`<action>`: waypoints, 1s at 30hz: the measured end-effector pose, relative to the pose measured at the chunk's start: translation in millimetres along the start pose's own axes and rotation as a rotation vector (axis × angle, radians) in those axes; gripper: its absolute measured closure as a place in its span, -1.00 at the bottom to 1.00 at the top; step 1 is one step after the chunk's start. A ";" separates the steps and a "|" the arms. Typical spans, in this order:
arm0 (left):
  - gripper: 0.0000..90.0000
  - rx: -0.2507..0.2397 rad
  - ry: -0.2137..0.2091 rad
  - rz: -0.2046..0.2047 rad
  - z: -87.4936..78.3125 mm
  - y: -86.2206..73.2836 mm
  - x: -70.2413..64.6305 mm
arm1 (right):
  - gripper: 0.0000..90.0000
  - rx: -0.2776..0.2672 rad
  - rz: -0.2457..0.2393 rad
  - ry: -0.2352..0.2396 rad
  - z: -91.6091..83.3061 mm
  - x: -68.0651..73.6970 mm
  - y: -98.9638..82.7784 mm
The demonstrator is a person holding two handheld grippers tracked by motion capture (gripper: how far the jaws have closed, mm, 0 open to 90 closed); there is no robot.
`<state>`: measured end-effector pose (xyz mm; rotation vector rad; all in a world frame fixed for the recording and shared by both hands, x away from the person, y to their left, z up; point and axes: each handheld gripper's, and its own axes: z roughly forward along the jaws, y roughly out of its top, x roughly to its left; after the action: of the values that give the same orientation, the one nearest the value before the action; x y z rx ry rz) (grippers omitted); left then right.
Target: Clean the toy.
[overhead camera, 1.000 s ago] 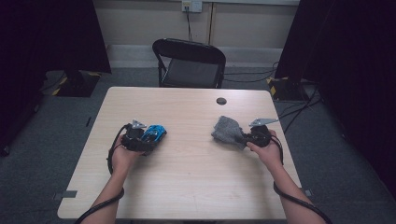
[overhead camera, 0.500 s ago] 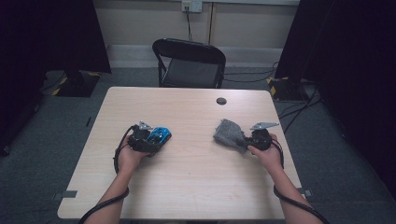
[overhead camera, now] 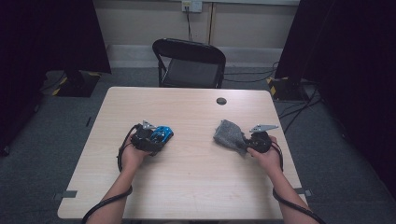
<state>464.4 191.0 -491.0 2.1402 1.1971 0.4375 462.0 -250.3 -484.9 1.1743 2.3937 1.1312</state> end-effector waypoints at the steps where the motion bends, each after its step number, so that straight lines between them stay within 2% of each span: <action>1: -0.39 0.000 0.000 0.001 0.1 0.0 -0.1 | 0.59 0.000 -0.002 -0.001 -0.1 0.2 -0.1; 2: -0.39 -0.008 0.004 -0.008 0.7 0.0 -1.0 | 0.58 -0.001 -0.001 -0.003 -0.2 0.3 -0.3; 3: -0.39 0.006 0.003 0.007 0.0 0.5 0.0 | 0.58 -0.002 0.001 -0.003 -0.3 0.5 -0.5; 6: -0.39 -0.003 0.007 -0.006 0.4 0.1 -1.3 | 0.57 -0.001 0.001 -0.007 -0.4 0.9 -1.0; 8: -0.39 0.005 0.006 0.005 -0.4 -0.1 -0.5 | 0.56 0.000 0.003 -0.009 -0.6 1.3 -1.0; 10: -0.39 -0.002 0.007 -0.009 0.3 0.0 -1.4 | 0.56 -0.001 0.001 -0.011 -0.5 1.5 -0.8; 16: -0.41 0.004 0.000 -0.019 -0.1 1.9 -0.5 | 0.53 0.005 0.013 -0.032 -0.7 1.6 -1.6; 19: -0.41 0.013 0.002 -0.008 -1.0 2.9 -0.1 | 0.52 0.002 0.008 -0.038 -1.2 0.9 -2.2; 21: -0.41 0.003 0.003 -0.022 -0.9 3.2 -1.4 | 0.52 0.000 0.008 -0.038 -1.2 0.3 -2.4; 30: -0.43 0.010 0.007 -0.017 -2.7 4.4 -2.2 | 0.49 0.000 -0.006 -0.044 -1.4 -0.3 -2.5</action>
<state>464.5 188.5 -486.0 2.1369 1.2237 0.4328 460.1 -252.2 -485.8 1.1785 2.3631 1.0923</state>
